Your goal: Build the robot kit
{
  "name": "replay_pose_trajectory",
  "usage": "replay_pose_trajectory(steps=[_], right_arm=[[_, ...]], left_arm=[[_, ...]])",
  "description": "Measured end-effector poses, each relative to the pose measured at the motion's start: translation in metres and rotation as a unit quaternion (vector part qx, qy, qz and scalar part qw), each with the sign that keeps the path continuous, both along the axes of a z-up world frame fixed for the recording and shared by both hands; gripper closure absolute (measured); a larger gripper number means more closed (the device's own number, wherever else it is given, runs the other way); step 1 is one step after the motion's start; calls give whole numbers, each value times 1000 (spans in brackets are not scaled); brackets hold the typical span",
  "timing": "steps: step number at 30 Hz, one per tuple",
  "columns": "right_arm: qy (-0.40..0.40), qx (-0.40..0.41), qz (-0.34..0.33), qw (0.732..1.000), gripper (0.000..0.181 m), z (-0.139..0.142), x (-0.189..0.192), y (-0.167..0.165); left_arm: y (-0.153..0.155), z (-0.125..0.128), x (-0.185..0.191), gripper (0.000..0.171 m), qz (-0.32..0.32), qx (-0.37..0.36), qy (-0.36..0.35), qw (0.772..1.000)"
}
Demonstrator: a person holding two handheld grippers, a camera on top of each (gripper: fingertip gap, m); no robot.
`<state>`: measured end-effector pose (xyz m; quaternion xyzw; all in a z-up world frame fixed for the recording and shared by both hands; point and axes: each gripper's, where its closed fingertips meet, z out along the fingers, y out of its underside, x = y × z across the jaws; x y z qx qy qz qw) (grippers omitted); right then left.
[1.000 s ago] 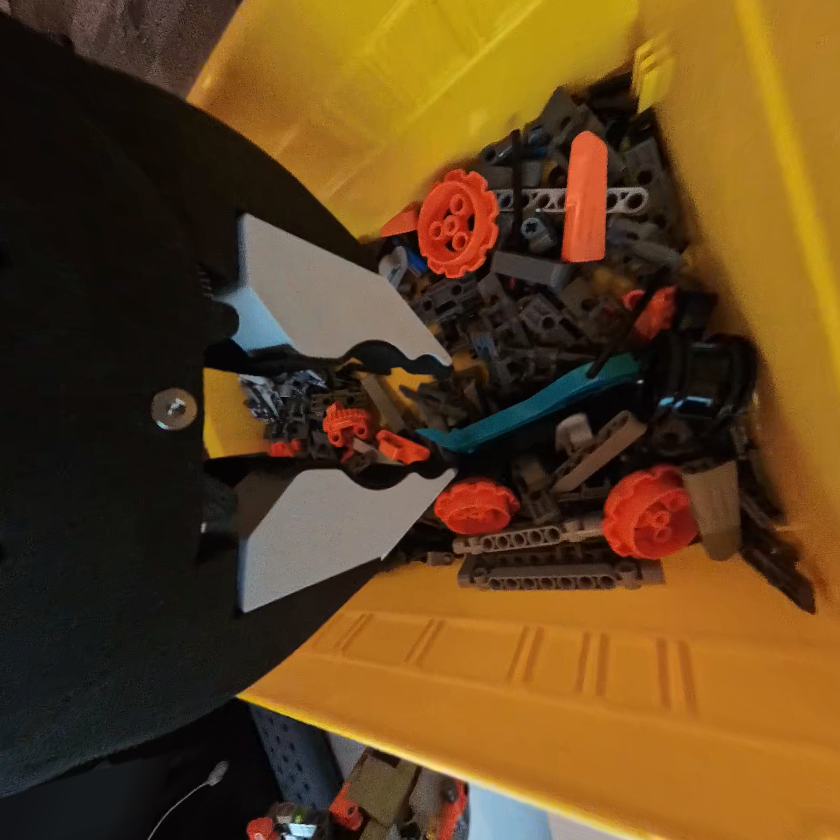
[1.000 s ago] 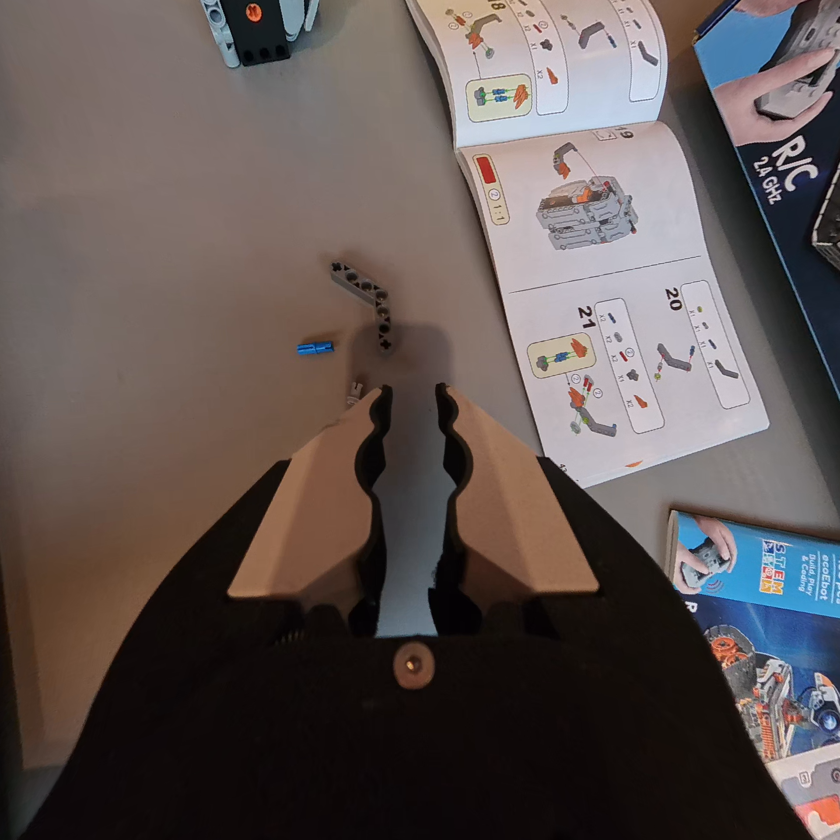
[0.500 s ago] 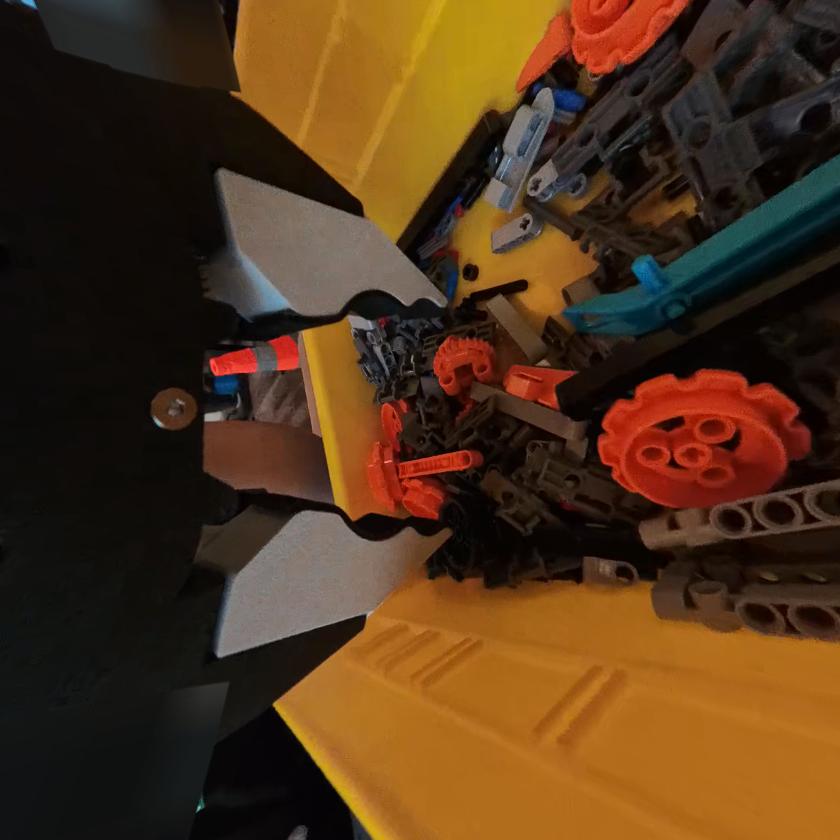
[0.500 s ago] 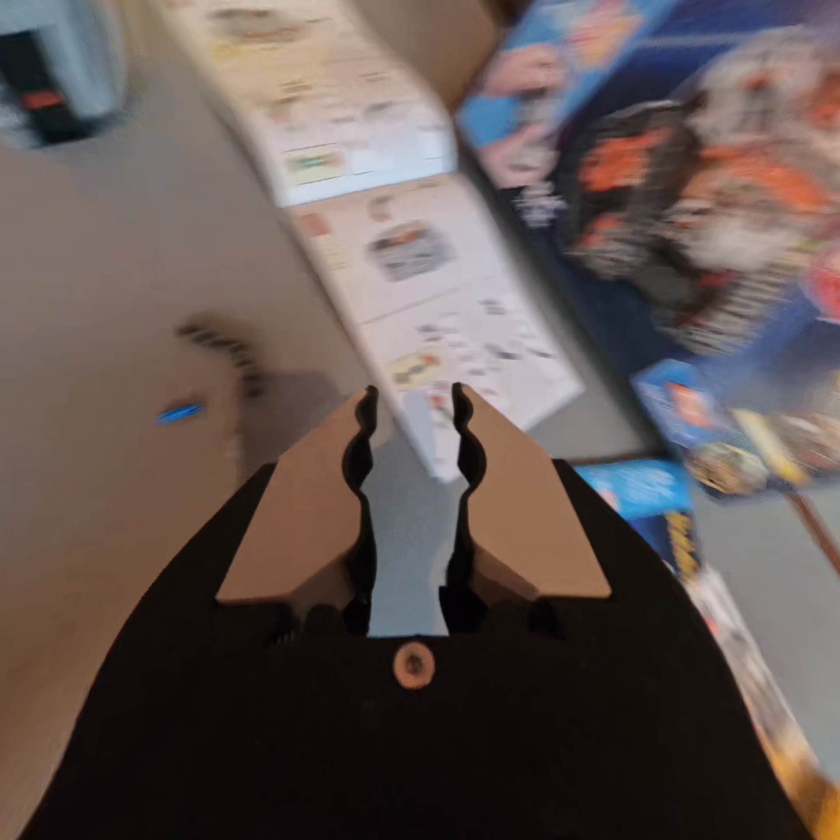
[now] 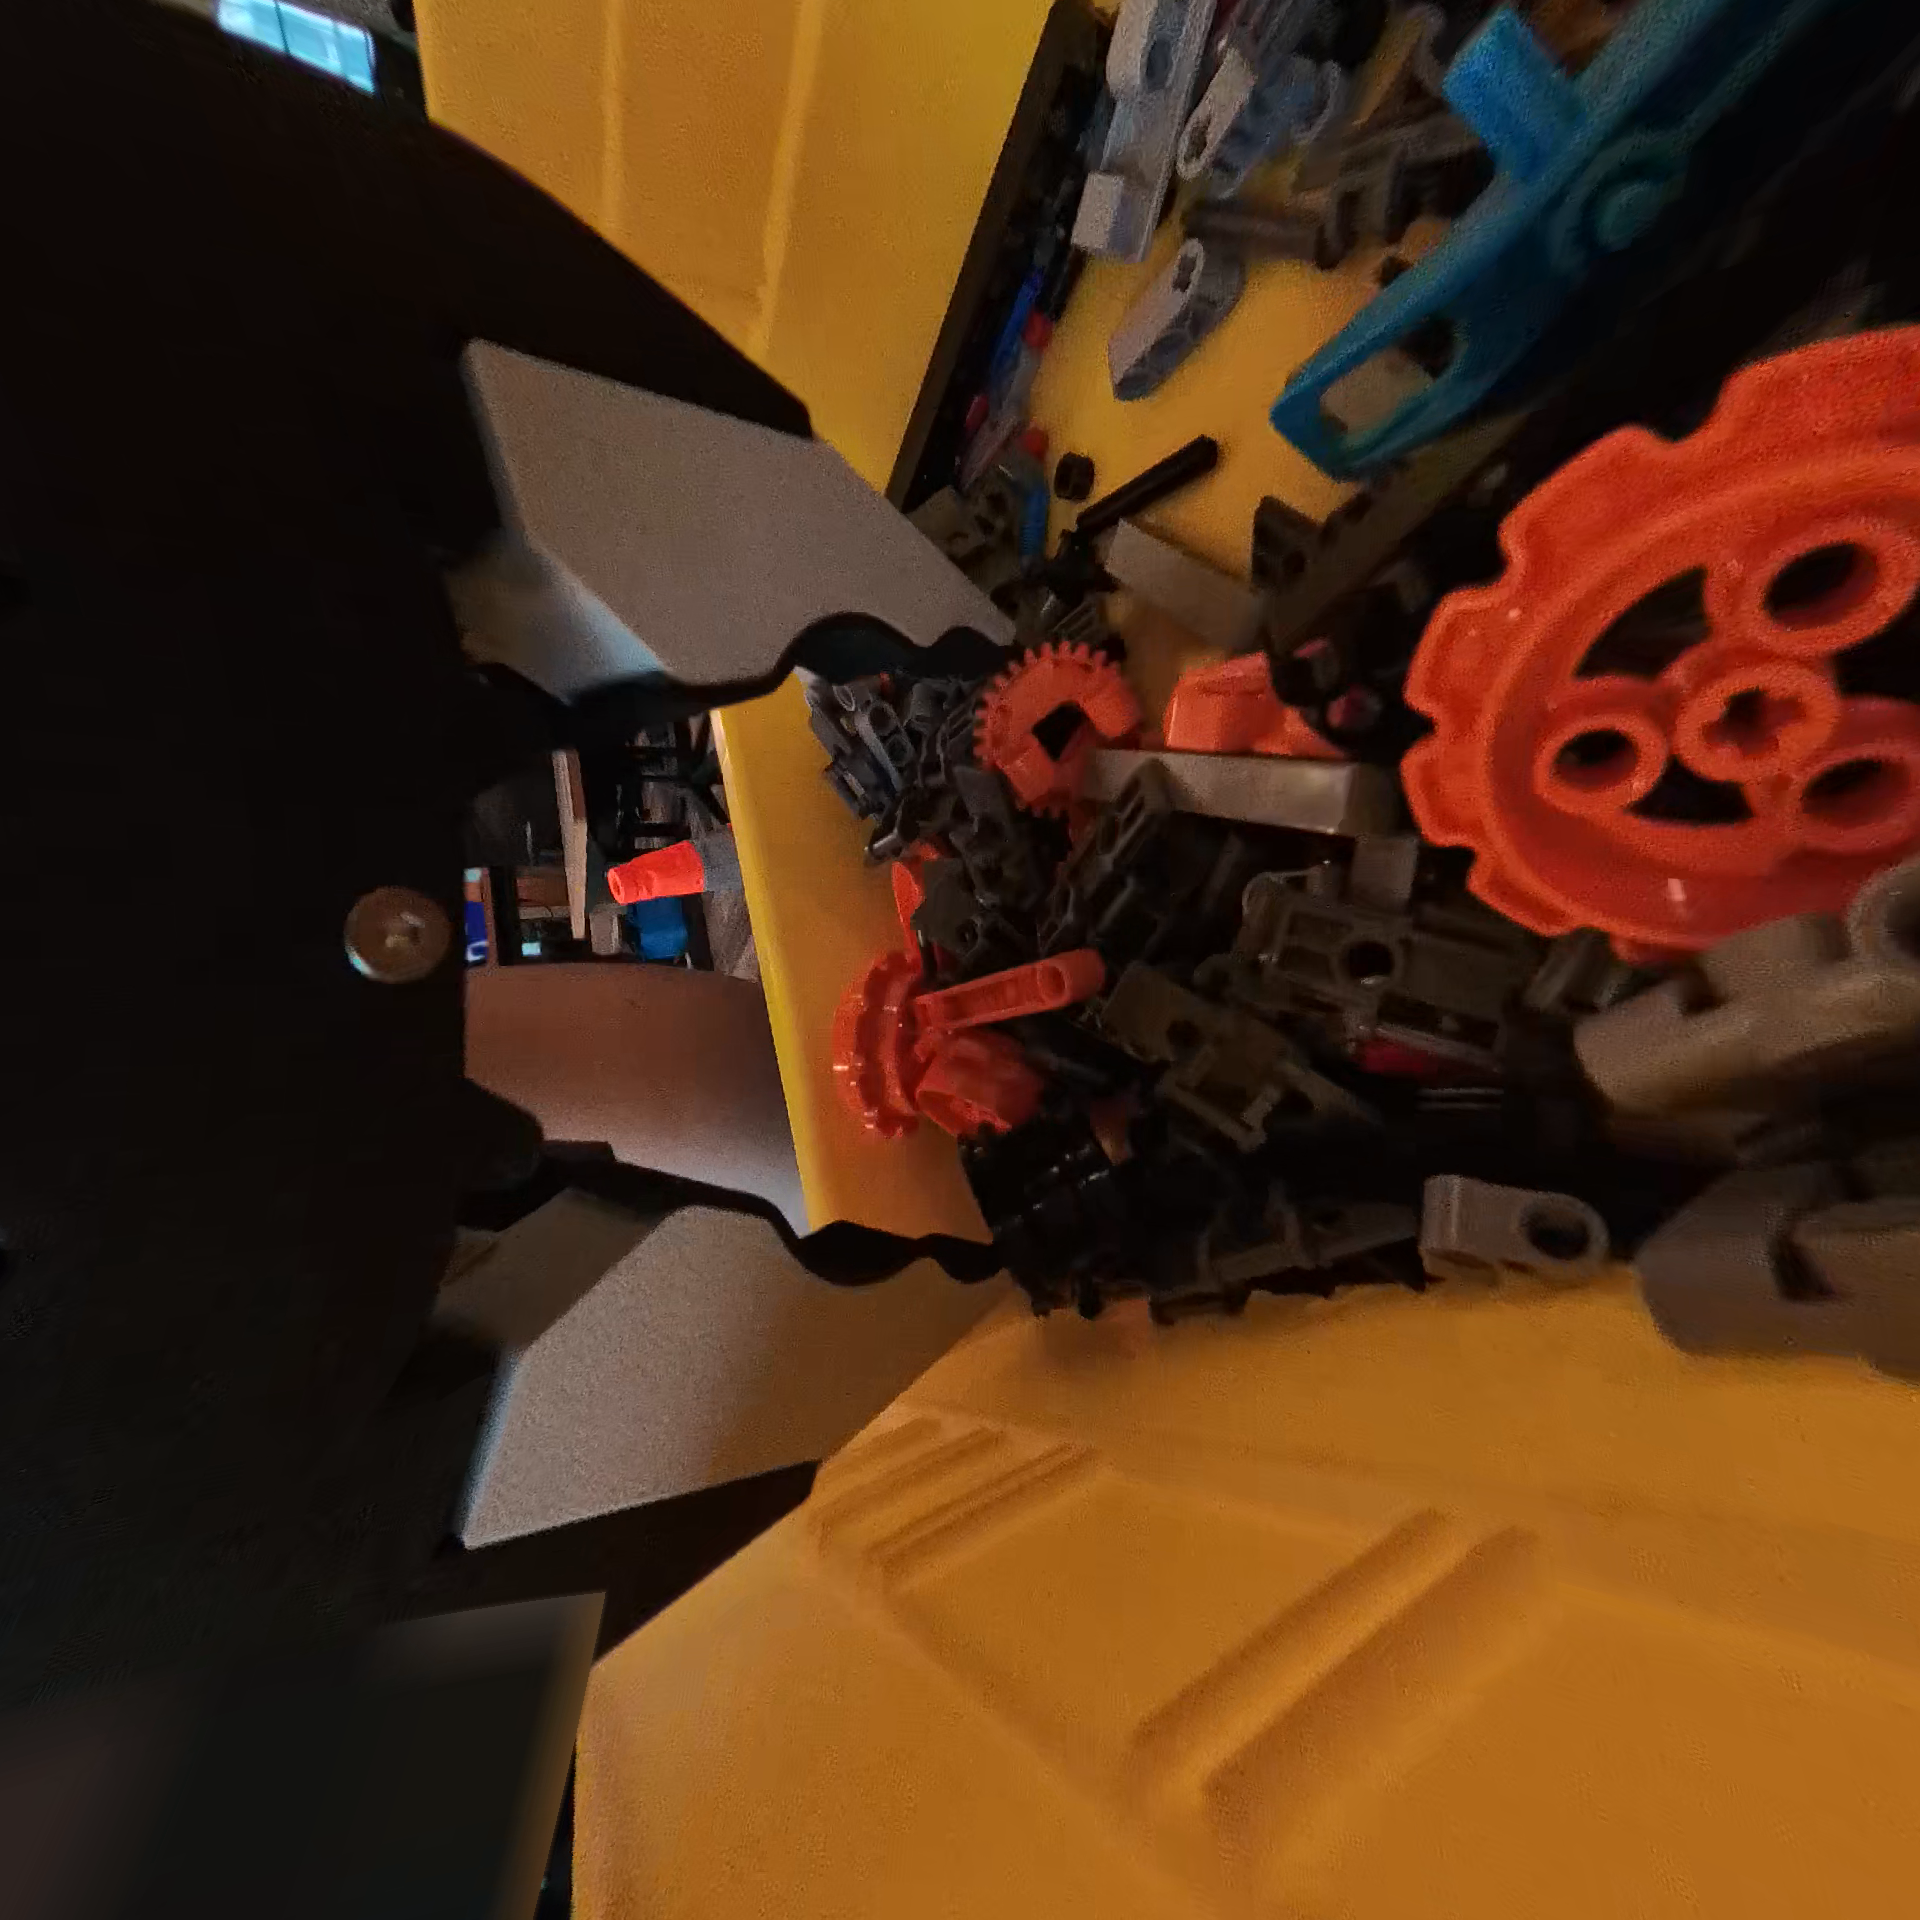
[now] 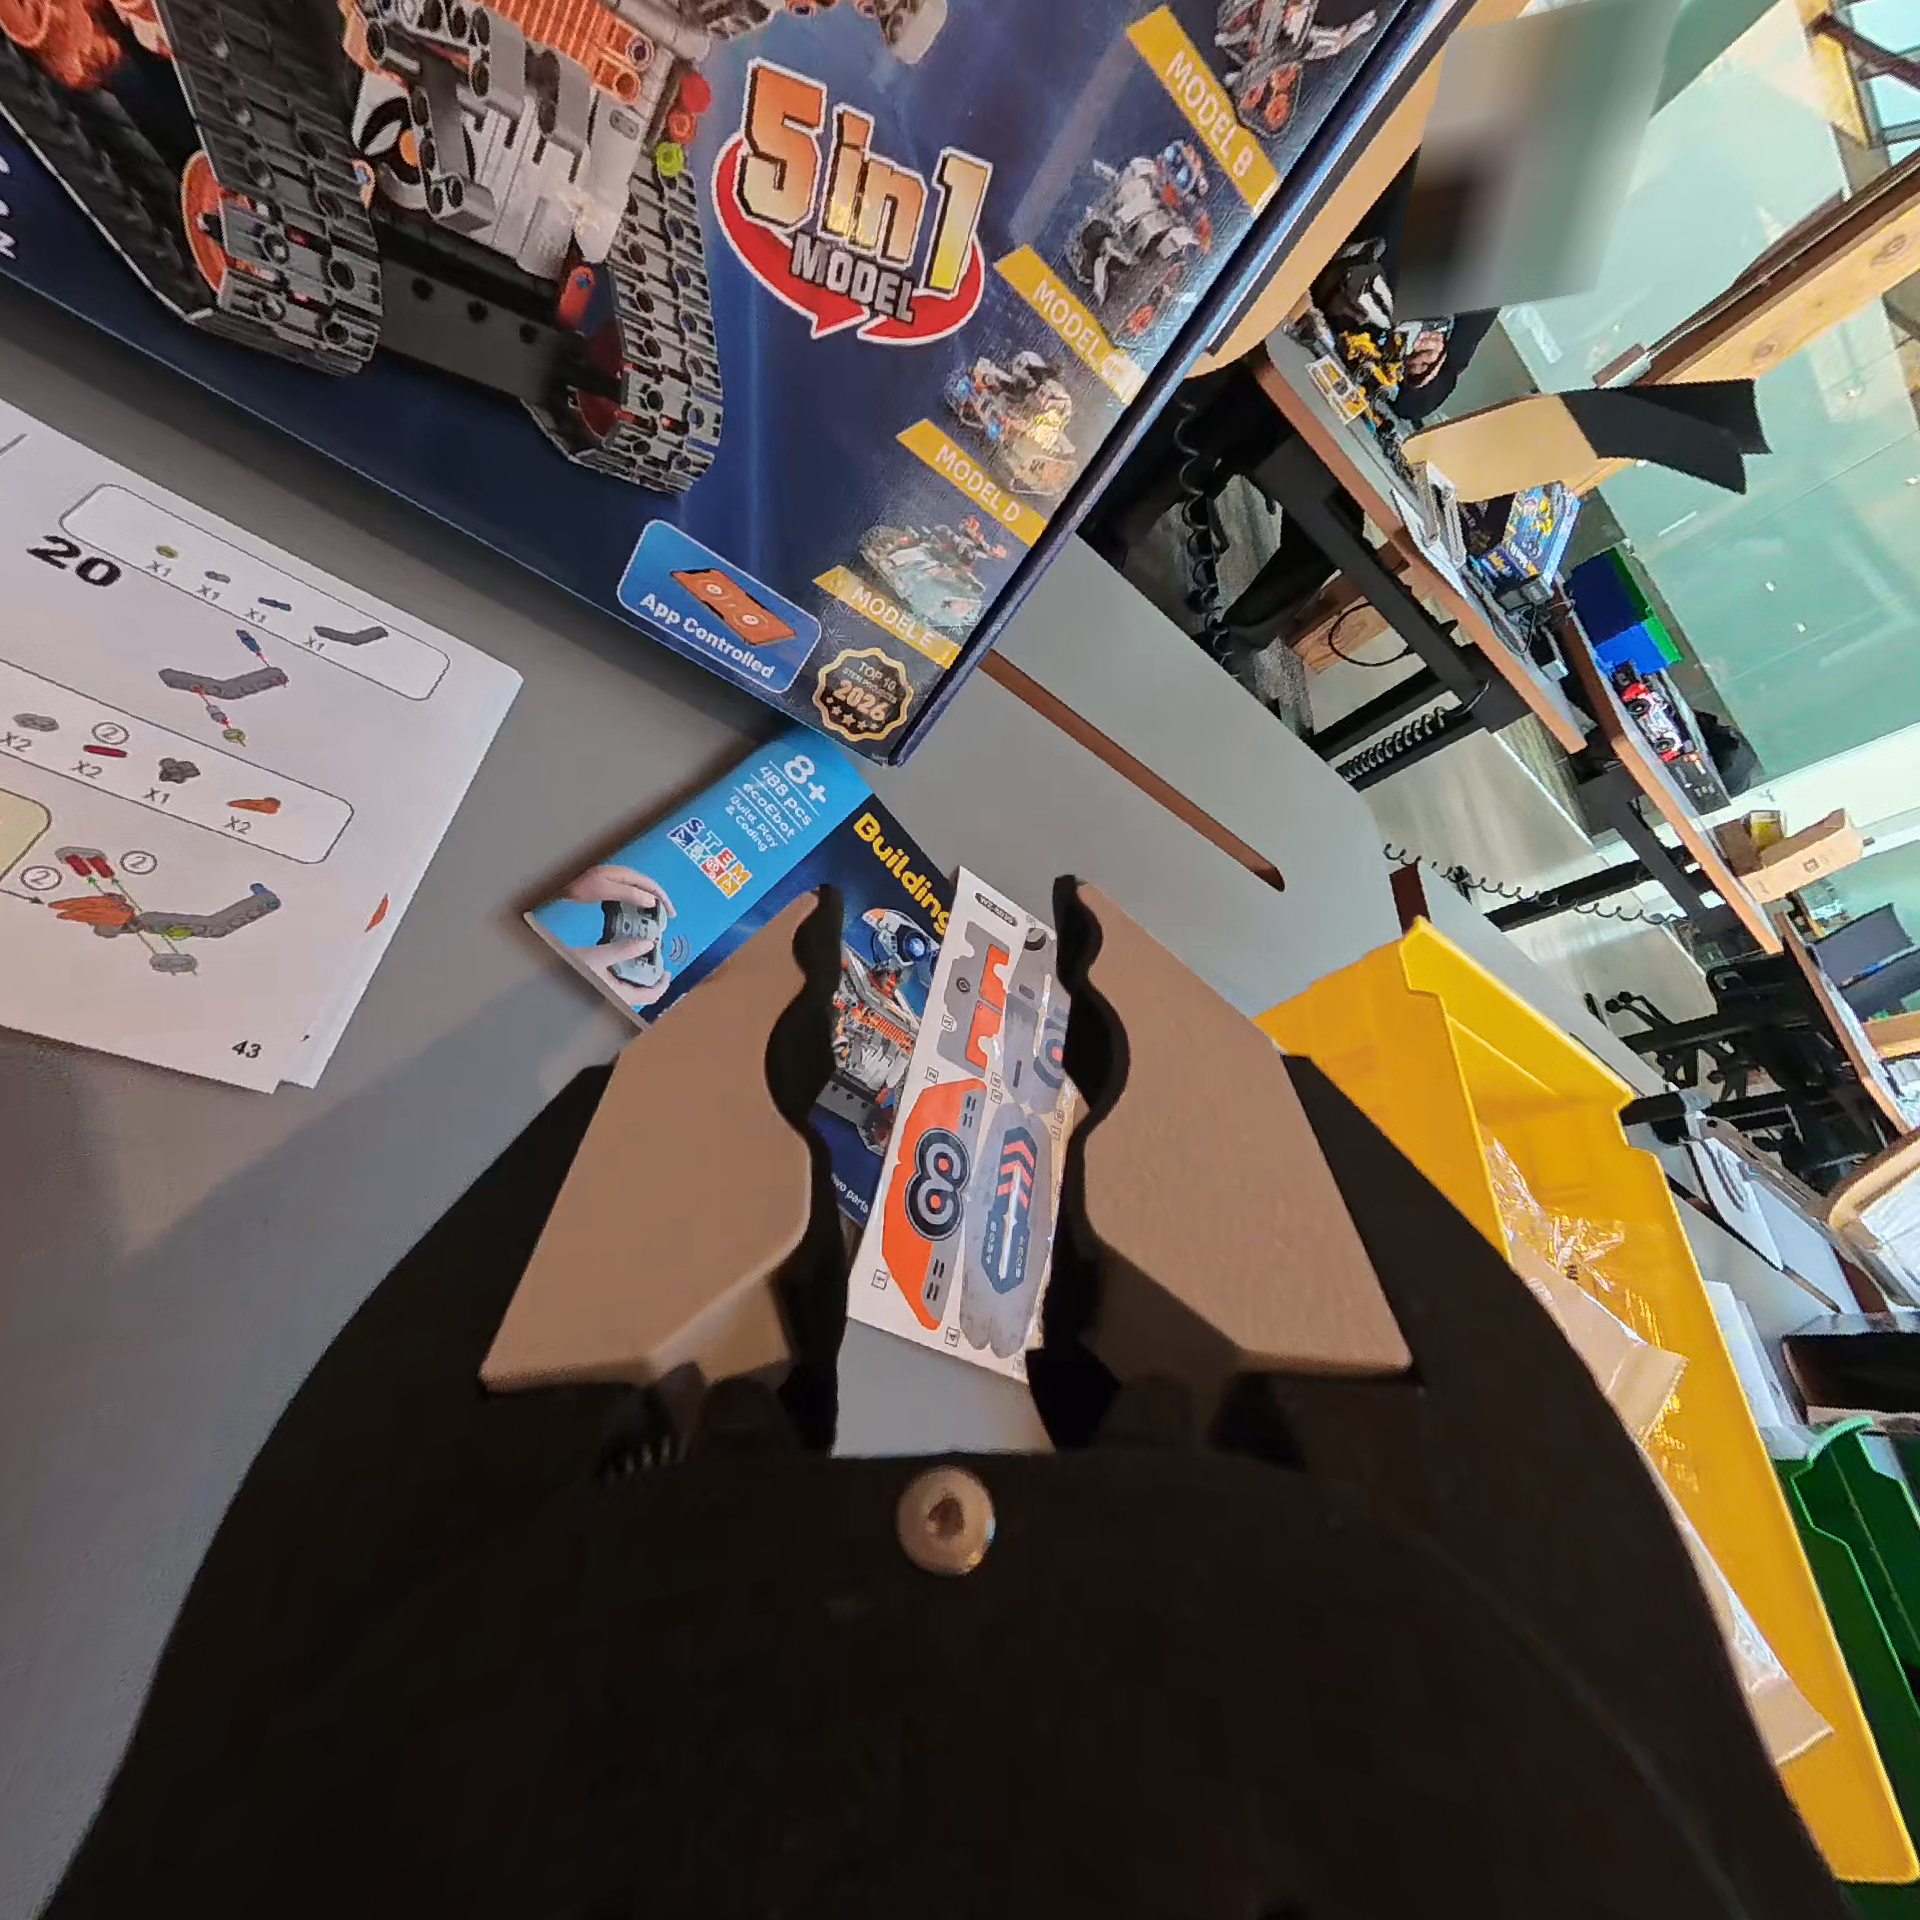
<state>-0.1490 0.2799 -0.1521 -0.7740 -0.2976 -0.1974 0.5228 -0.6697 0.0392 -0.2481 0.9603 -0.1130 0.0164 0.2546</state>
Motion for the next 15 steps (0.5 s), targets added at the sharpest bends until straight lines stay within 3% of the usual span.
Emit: replay_pose_trajectory(steps=[4, 6, 8, 9, 10, 15], right_arm=[[2, -11, 4, 1000, 139, -5, -1, 0], [4, -13, 8, 1000, 139, -6, -3, 0], [7, -18, 11, 1000, 137, -8, -3, 0], [9, -19, 13, 1000, 137, -8, -4, 0], [12, -21, 15, 1000, 138, -9, -4, -1], [21, -34, 21, 999, 138, -15, -6, 0]], left_arm=[[2, 2, -1, 76, -3, 5, -9, 1000], [7, 3, -6, 95, 2, 19, -3, 1000], [11, 4, -10, 102, 9, 28, -11, 999], [15, 4, -18, 118, 7, 37, -1, 999], [20, 3, -29, 146, 6, 52, 15, 999], [41, 4, -62, 152, 46, 100, 38, 993]])
